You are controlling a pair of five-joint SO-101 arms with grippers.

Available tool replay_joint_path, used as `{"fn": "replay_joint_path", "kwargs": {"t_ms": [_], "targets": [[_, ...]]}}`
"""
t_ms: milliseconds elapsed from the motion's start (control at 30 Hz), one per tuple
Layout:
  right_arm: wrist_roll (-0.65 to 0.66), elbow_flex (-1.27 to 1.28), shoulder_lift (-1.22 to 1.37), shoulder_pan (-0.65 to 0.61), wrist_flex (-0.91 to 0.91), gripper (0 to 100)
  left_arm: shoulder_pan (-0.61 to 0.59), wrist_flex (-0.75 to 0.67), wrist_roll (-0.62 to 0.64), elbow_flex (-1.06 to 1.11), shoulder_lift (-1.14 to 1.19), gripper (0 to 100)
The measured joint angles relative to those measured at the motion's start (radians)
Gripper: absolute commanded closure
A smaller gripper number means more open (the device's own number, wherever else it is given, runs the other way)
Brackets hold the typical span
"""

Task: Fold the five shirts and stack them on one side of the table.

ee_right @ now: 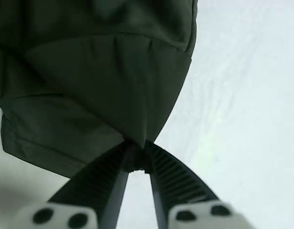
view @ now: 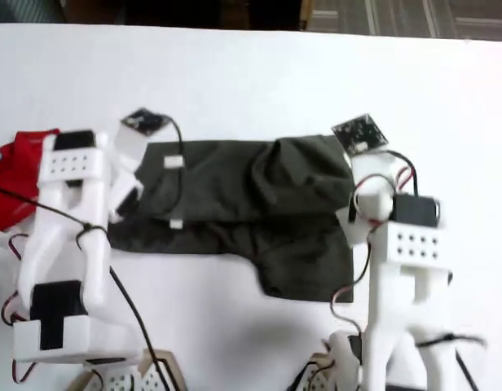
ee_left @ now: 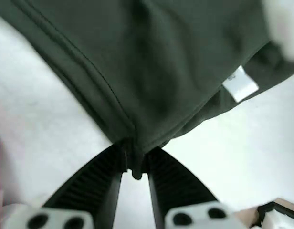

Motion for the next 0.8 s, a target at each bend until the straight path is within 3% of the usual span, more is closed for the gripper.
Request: {"fn": "replay_joint_path", "kwargs": {"t_ms": [233,800], "targets": [[0.003,0.0,-0.104,0.0,0.048,98.1,-0.002,-0.143,-0.005,0.17,-0.002,97],[0.063,-0.009,-0.11,0.097,0.089,98.1,-0.092,-0.083,-0.066,0.14,-0.006,97]]}}
